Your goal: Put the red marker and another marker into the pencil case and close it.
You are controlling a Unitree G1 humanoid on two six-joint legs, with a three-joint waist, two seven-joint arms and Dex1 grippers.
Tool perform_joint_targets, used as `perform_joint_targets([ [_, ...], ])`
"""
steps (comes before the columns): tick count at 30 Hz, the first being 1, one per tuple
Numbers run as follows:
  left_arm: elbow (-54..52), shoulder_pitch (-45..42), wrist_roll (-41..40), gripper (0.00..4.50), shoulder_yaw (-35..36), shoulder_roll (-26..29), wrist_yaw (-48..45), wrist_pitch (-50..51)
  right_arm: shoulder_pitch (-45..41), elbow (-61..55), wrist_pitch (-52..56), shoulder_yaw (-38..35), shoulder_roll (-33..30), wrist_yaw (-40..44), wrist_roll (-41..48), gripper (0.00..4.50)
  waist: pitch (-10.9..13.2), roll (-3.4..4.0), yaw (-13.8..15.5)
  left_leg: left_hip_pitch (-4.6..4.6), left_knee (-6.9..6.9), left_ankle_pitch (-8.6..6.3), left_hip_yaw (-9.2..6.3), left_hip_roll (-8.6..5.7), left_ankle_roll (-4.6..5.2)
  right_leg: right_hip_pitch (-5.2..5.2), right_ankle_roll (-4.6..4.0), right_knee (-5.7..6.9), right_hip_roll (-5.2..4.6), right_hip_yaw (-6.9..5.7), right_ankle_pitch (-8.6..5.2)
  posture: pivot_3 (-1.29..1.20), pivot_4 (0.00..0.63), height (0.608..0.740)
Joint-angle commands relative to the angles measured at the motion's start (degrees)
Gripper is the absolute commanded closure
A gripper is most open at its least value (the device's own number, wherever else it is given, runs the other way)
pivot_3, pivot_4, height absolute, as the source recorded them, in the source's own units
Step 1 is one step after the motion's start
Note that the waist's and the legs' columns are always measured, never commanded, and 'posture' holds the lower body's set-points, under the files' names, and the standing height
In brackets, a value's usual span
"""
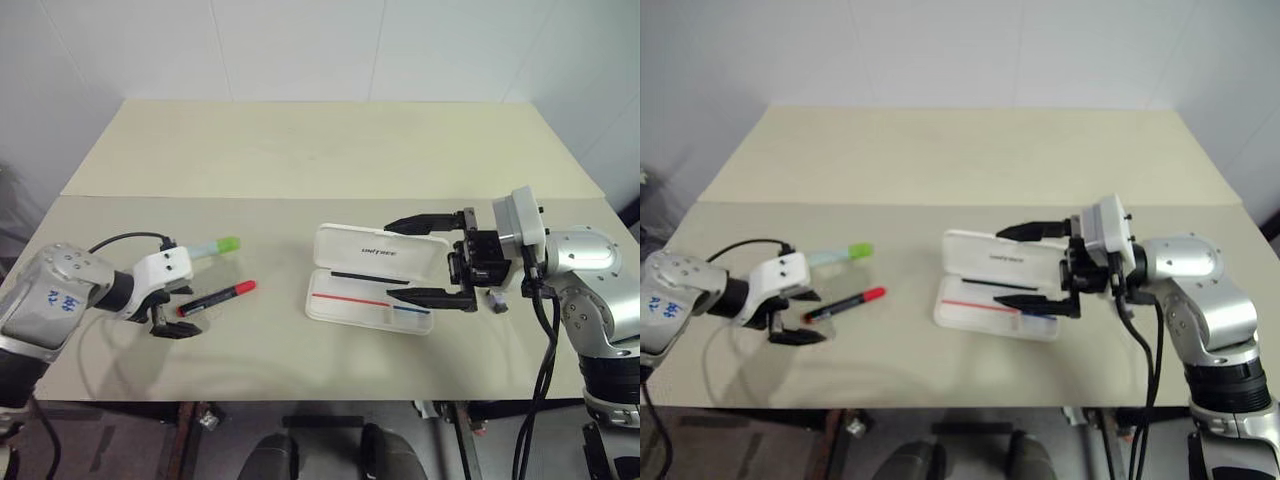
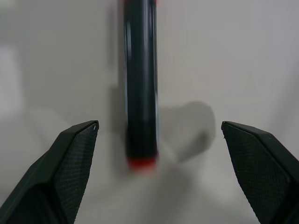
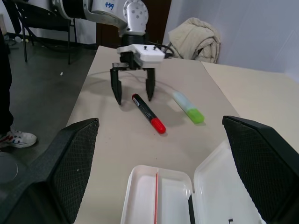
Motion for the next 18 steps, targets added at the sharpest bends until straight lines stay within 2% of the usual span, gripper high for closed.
perform_joint_targets([
  [1,2.33,-3.12,3.17,0.02,-3.76,-3.47,1.06,-2.34,1.21,-3.41,-0.04,-1.70,-0.25,-1.49,1.01,0.00,0.00,0.00,-0.01,0.01,0.00,0.00,0.09,-0.10,0.00,-0.03,0.00,0.03,0.00,0.02,0.00,0.00,0.150,0.740],
  [7,5.16,-4.31,6.73,0.02,-6.66,-4.11,0.10,-5.10,3.13,-5.18,0.52,-3.21,-0.89,-3.58,1.48,0.00,-0.02,-0.03,-0.04,0.19,0.04,-0.02,0.39,-0.05,0.07,-0.01,0.00,0.20,0.00,0.21,0.00,0.00,0.150,0.740],
  [8,5.63,-4.22,7.65,0.42,-7.13,-3.51,-0.19,-5.87,3.38,-5.32,0.54,-3.52,-1.03,-3.81,1.53,0.00,-0.02,-0.03,-0.04,0.21,0.04,-0.04,0.38,0.01,0.14,-0.01,0.00,0.22,0.00,0.24,0.01,0.00,0.150,0.740],
  [10,6.62,-4.02,9.09,0.86,-7.38,-2.87,-0.01,-7.42,3.83,-5.63,0.58,-4.01,-1.22,-4.23,1.56,0.00,-0.03,-0.03,-0.04,0.33,0.04,-0.07,0.38,0.15,0.20,-0.01,-0.02,0.21,0.00,0.36,0.01,0.00,0.150,0.740],
  [18,4.19,-3.03,7.91,3.42,-6.38,-2.88,-0.74,-6.01,4.71,-5.93,0.12,-4.37,-1.46,-5.24,1.54,0.00,-0.03,-0.02,-0.11,0.46,0.04,0.18,0.46,0.31,0.20,-0.01,-0.38,0.21,0.08,0.43,0.29,0.00,0.150,0.740],
])
